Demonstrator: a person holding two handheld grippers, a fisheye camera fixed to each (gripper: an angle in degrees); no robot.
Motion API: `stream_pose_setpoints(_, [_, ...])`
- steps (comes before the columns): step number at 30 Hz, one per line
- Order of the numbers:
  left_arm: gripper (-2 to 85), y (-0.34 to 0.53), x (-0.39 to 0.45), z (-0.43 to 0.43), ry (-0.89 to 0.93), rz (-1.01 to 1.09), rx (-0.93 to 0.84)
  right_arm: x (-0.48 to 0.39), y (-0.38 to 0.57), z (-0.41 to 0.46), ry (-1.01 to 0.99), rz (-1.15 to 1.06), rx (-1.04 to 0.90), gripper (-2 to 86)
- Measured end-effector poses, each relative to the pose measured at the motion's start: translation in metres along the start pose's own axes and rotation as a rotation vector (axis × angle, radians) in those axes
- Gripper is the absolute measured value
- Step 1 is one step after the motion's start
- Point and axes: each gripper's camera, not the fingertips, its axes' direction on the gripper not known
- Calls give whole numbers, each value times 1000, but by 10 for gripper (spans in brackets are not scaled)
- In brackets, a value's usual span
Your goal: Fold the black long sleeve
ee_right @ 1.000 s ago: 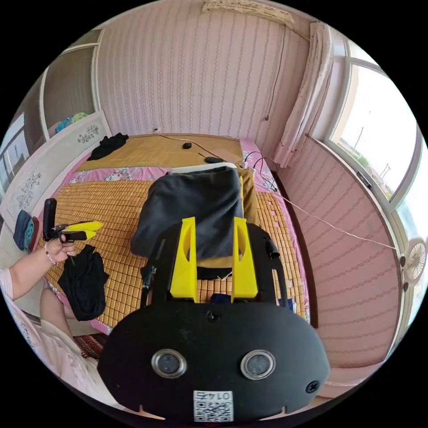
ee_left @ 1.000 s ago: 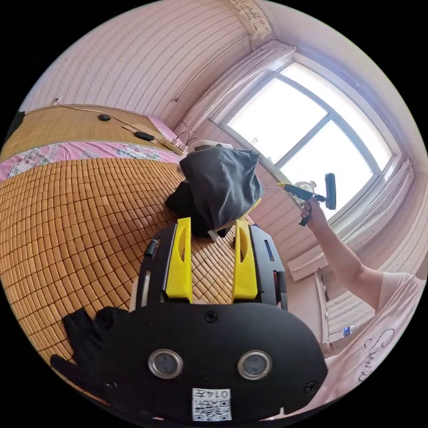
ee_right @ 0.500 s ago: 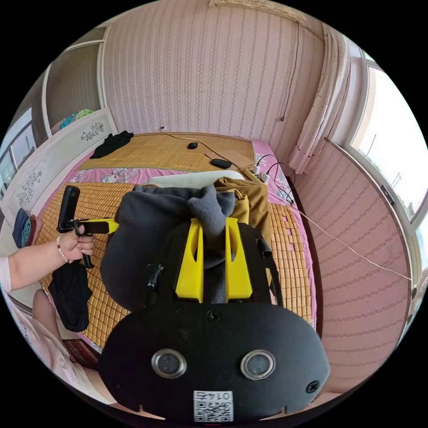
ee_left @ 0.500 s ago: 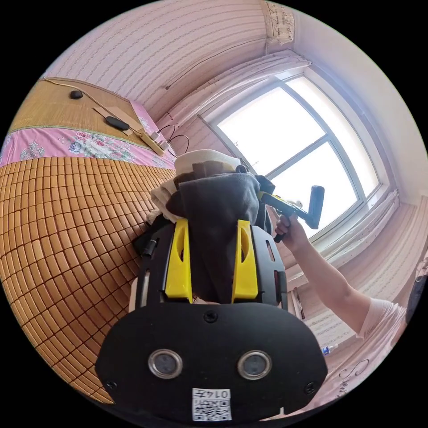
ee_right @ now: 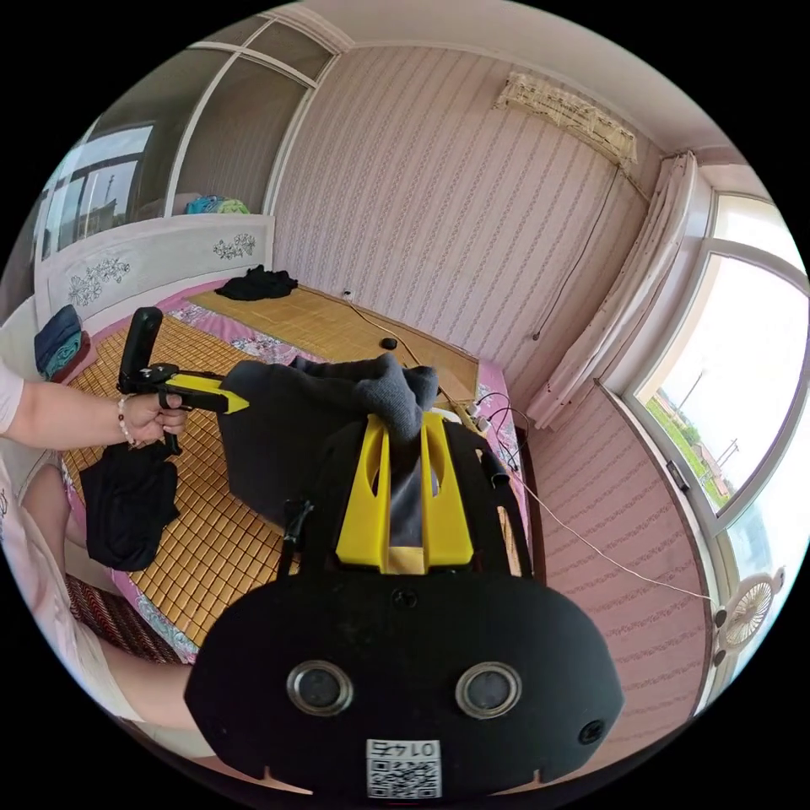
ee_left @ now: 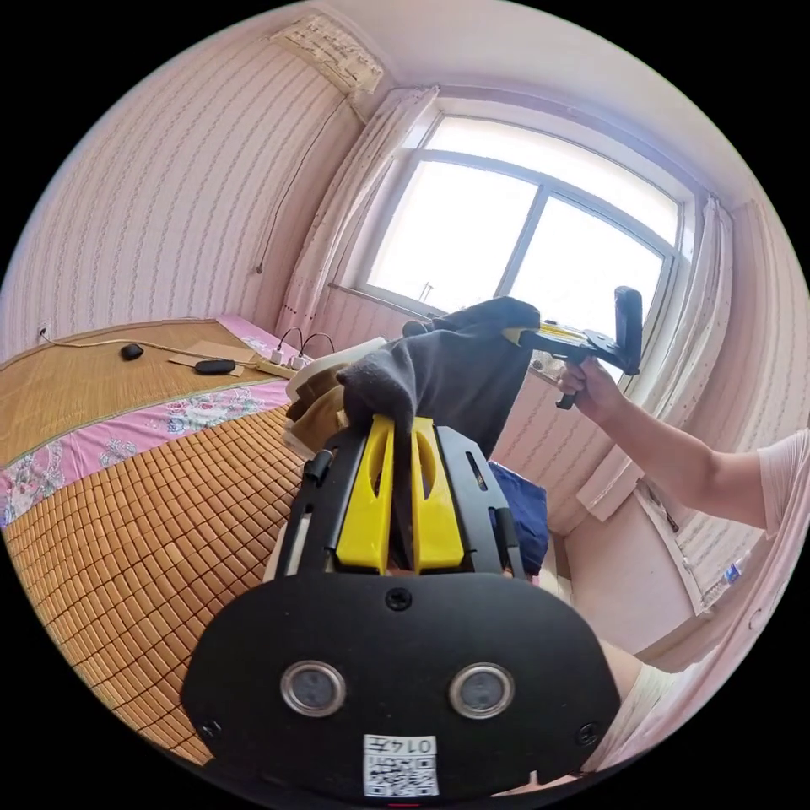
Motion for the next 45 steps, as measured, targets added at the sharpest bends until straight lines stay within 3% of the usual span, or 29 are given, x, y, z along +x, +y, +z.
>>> stream_pose_setpoints(12, [33,-20,111,-78,-81,45,43,-88,-13,-57,54,-13,52,58])
stream_pose_setpoints(20, [70,-16,128,-114,-30,-109,104,-149,1,-54,48,-22,44,55])
stream_pose_setpoints(29, [163,1,200,-164,103,33,134,-272,30,-84,19,-368,103,43])
stream_pose_setpoints(34, [201,29,298,-257,136,232,144,-337,26,-114,-23,-445,147,54])
stream_pose_setpoints(38, [213,60,346,-357,68,193,209,-412,27,-132,-91,-506,228,61])
stream_pose_setpoints(45, [222,130,439,-578,-333,122,290,-568,16,-153,-224,-705,380,61])
